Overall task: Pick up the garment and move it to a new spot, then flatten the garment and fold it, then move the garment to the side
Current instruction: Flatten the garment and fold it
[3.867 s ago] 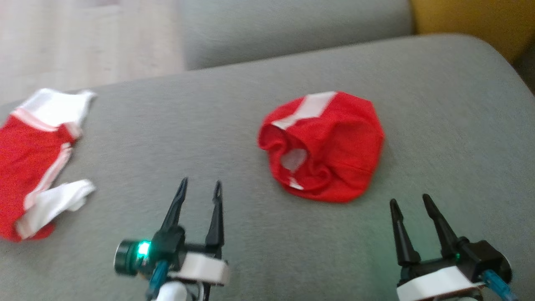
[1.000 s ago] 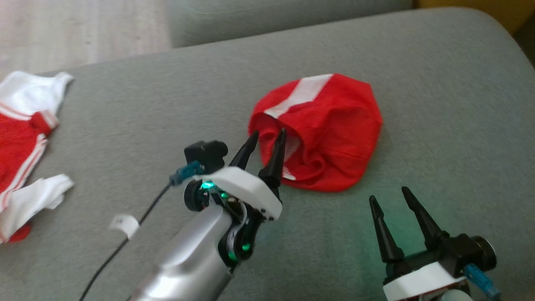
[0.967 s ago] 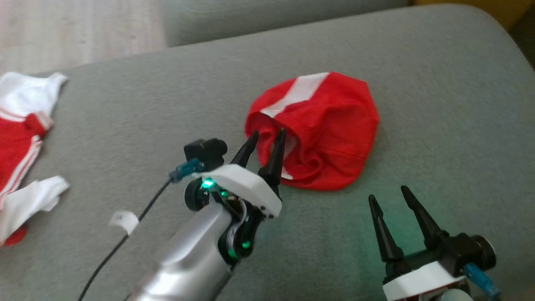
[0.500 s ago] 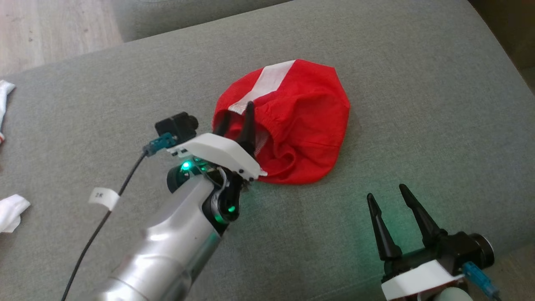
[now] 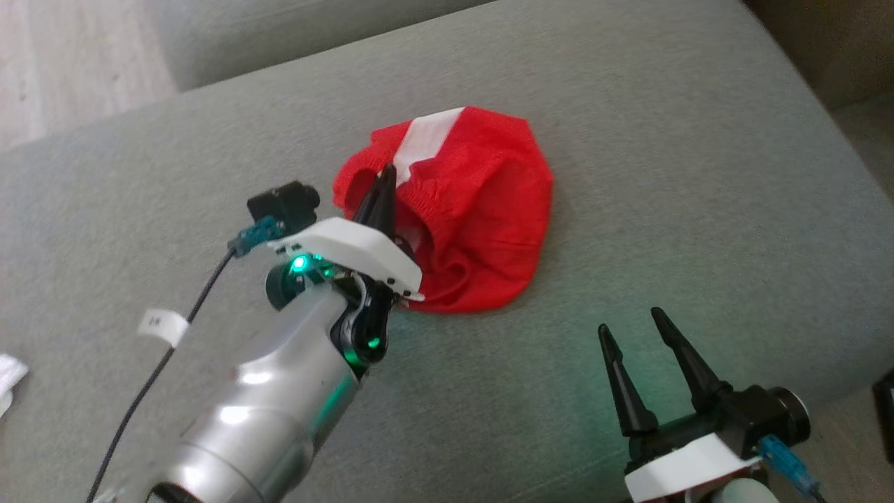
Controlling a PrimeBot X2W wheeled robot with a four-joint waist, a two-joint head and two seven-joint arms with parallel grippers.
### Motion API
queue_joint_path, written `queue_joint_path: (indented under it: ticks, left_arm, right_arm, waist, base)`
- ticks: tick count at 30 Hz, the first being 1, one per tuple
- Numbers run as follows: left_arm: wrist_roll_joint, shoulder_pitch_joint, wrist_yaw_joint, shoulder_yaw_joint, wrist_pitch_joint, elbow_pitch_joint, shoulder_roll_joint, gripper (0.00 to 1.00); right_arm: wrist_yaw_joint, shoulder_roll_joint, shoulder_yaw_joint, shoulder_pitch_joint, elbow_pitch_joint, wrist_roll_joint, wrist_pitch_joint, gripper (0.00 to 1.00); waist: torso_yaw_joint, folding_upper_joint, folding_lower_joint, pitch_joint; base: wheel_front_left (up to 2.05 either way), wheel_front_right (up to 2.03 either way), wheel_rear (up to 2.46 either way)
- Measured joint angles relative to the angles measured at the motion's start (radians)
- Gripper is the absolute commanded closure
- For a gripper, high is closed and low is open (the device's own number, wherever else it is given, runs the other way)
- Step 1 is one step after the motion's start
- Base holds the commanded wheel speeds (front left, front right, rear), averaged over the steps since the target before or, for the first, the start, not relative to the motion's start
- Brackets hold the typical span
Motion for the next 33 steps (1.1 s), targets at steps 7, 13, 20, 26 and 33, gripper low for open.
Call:
queue_joint_path:
  ticks: [7, 13, 20, 26, 33]
  left_arm:
    - [0.049, -0.113, -0.049, -0.042, 0.036, 0.042, -0.001, 1.0]
    - [0.051, -0.287, -0.094, -0.044, 0.103, 0.026, -0.006, 1.0]
    - [0.014, -0.447, -0.132, -0.031, 0.172, -0.099, -0.015, 1.0]
    - [0.008, -0.332, -0.139, -0.098, 0.234, -0.216, 0.075, 1.0]
    - [-0.005, 0.039, -0.123, -0.19, 0.237, -0.259, 0.264, 1.0]
  right_arm:
    - [0.0, 0.006, 0.025, -0.001, 0.013, 0.009, 0.0, 0.0]
    - [0.0, 0.013, 0.035, 0.008, 0.025, 0.018, 0.0, 0.0]
    - [0.0, 0.015, 0.01, 0.05, 0.018, 0.018, 0.0, 0.0]
    - [0.0, 0.02, -0.012, 0.069, 0.001, 0.018, 0.0, 0.0]
    - [0.0, 0.025, -0.036, 0.069, -0.019, 0.016, 0.0, 0.0]
  waist:
    - [-0.075, 0.0, 0.0, -0.052]
    - [-0.122, 0.0, 0.0, -0.111]
    - [-0.114, 0.0, -0.0002, -0.174]
    - [-0.033, 0.0, -0.0001, -0.187]
    - [0.073, 0.0, 0.0001, -0.176]
  base:
    - [0.0, 0.0, 0.0]
    - [0.0, 0.0, 0.0]
    - [0.0, 0.0, 0.0]
    - [0.0, 0.0, 0.0]
    - [0.0, 0.0, 0.0]
